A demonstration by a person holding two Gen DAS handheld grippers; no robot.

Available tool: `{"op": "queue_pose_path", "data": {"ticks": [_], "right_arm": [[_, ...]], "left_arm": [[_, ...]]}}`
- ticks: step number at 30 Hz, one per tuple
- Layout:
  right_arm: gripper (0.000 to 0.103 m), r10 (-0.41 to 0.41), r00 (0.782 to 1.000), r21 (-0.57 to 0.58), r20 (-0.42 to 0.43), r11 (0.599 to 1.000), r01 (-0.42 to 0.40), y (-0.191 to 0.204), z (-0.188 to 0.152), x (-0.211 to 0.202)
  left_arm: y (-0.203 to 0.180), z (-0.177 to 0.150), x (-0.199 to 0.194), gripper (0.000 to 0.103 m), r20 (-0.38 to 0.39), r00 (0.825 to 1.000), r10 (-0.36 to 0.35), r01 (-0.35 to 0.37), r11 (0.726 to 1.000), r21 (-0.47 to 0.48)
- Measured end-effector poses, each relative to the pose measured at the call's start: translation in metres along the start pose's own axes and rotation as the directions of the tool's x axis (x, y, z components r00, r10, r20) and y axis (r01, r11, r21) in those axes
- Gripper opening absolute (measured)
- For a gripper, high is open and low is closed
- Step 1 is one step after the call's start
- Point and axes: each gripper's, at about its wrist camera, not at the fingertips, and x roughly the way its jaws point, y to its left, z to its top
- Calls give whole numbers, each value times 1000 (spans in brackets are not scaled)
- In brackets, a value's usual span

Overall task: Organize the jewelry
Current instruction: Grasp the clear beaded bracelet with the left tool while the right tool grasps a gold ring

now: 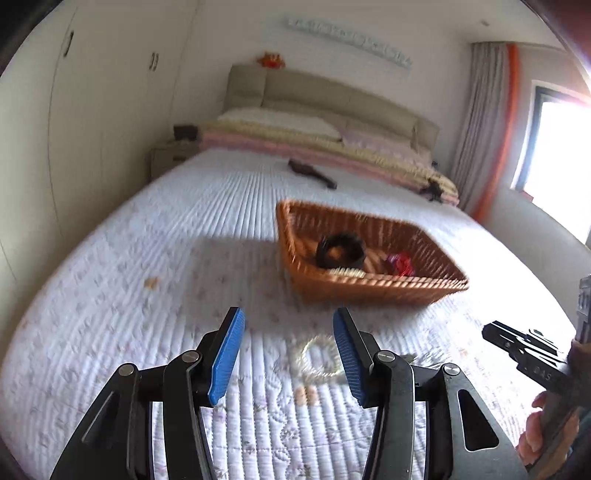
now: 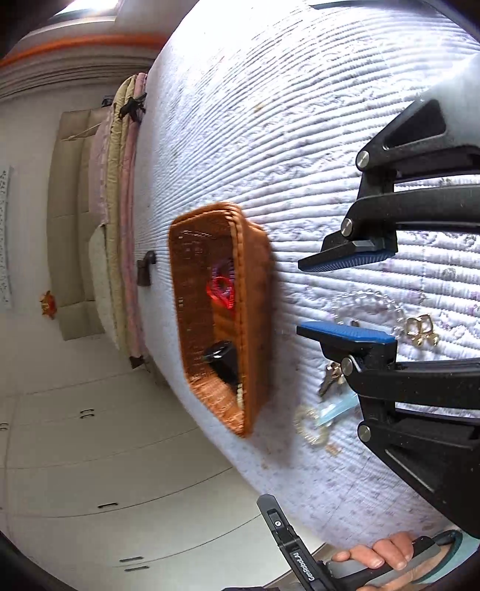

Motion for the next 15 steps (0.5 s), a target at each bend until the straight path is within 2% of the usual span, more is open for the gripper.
{"op": "queue_pose_path", "data": {"ticks": [3, 7, 14, 15], "right_arm": [[30, -12, 999, -11, -33, 1000, 11, 1, -10, 10], [30, -24, 996, -38, -83, 999, 21, 2, -21, 24], [30, -24, 990, -35, -142, 999, 19, -2, -27, 38], [30, -33, 988, -38, -149, 999, 27, -2, -28, 41]], "left_arm": [[8, -9, 21, 51, -76, 997, -27, 25, 999, -30], [17, -15, 49, 51, -175, 983, -55, 41, 996, -83], [6, -11, 76, 50, -233, 970, -66, 51, 996, -70], [4, -13, 80, 45, -253, 966, -58, 43, 997, -62]]}}
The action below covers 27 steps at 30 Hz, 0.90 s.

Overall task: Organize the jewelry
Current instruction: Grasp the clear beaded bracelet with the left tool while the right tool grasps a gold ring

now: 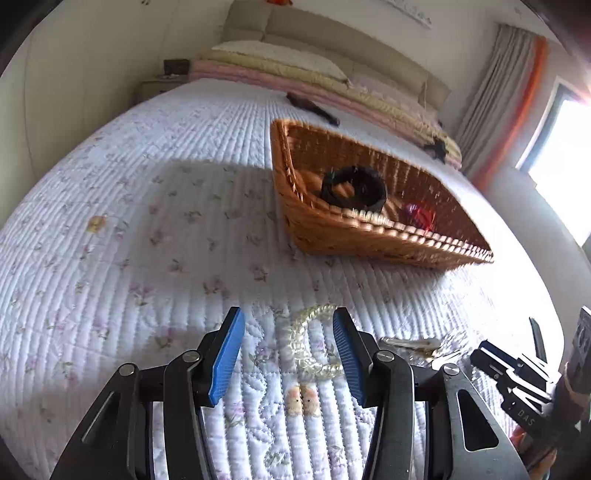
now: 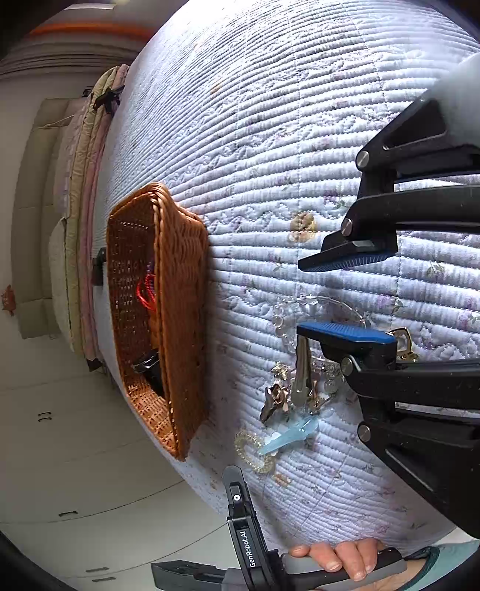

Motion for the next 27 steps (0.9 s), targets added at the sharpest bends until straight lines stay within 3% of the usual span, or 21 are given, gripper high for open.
{"op": "queue_pose_path", "data": {"ticks": [1, 6, 13, 15, 17, 18, 21, 27], "right_arm": [[30, -2, 1000, -3, -6, 1000, 2, 0, 0, 1], [30, -32, 999, -27, -13, 999, 31, 6, 2, 7], [30, -85, 996, -76, -19, 994, 84, 17, 4, 14], [24, -91, 996, -79, -18, 993, 90, 18, 4, 14], [11, -90, 996, -85, -16, 992, 89, 20, 4, 15], [10, -92, 996, -88, -14, 992, 90, 20, 4, 14], [10, -90, 996, -86, -6, 992, 89, 20, 3, 13], [9, -60, 998, -68, 29, 996, 62, 14, 3, 1]], "left_arm": [[0, -1, 3, 41, -16, 1000, 5, -5, 1000, 1], [-2, -3, 7, 40, -22, 999, 25, -24, 1000, 17], [-25, -7, 14, 40, -12, 991, 132, -129, 984, 125], [-26, -7, 15, 40, -15, 991, 132, -129, 983, 135], [-28, -8, 15, 40, -15, 991, 134, -131, 981, 142], [-30, -8, 15, 38, -13, 991, 136, -133, 980, 147], [-33, -11, 12, 11, -8, 993, 116, -113, 980, 167], [-30, -12, 1, 9, 29, 996, 87, -91, 983, 158]]}}
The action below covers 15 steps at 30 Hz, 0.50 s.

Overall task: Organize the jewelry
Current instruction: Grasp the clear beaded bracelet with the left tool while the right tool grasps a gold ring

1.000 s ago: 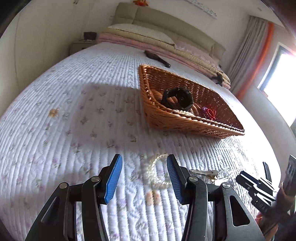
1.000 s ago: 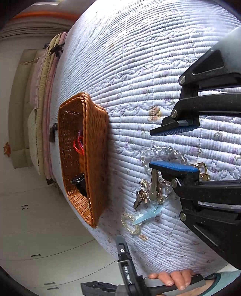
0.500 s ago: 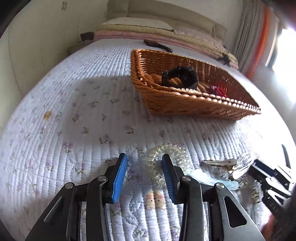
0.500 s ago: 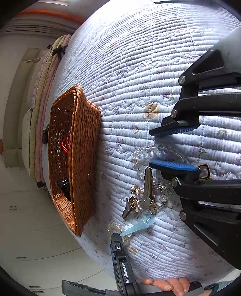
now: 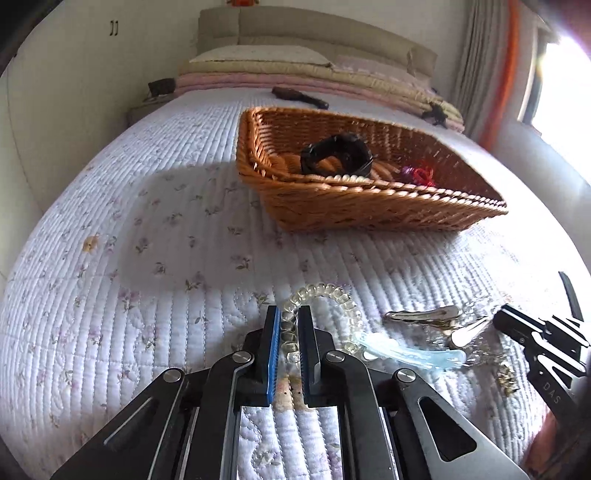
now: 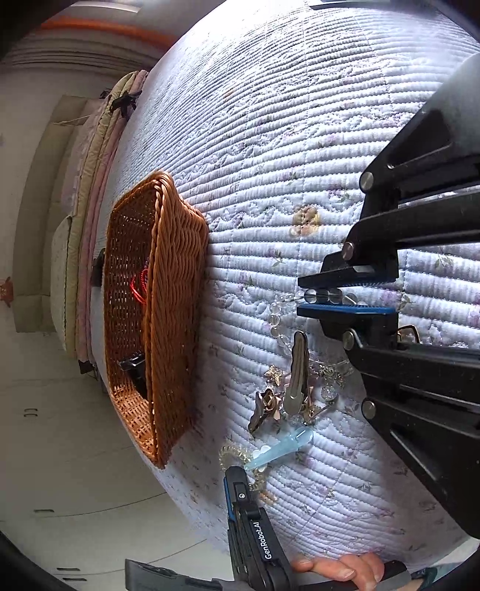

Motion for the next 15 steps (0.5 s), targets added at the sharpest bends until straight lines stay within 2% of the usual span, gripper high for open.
{"op": "queue_pose_path", "data": {"ticks": [4, 11, 15], "right_arm": [[9, 9, 999, -3, 50, 1000, -9, -2, 0, -14], [9, 0, 996, -6, 88, 1000, 1, 1, 2, -26], [9, 16, 993, 4, 119, 1000, -17, 0, 6, -37]], "left_arm": [[-1, -1, -15, 9, 51, 998, -22, 22, 1000, 10], [-3, -1, -21, 9, 82, 996, -21, 21, 1000, 7], [1, 0, -30, 9, 105, 993, -60, 60, 998, 3]]}}
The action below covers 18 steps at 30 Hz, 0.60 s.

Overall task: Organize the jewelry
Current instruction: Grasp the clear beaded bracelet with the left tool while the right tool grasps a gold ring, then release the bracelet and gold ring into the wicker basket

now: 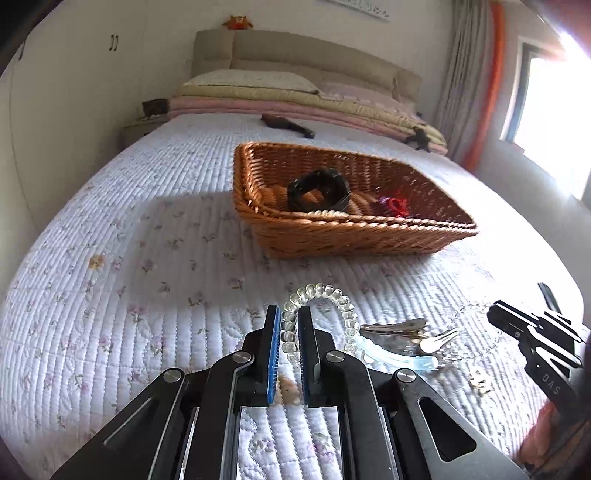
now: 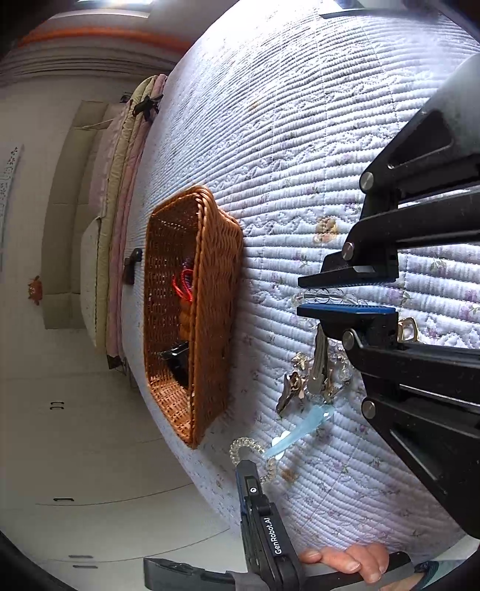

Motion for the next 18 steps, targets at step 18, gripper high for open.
{"op": "queue_pose_path", "data": {"ticks": [18], "right_arm": [[9, 63, 982, 31, 180, 997, -70, -14, 80, -43]], "left_arm": [[-20, 52, -44, 9, 124, 990, -66, 65, 998, 10]]}}
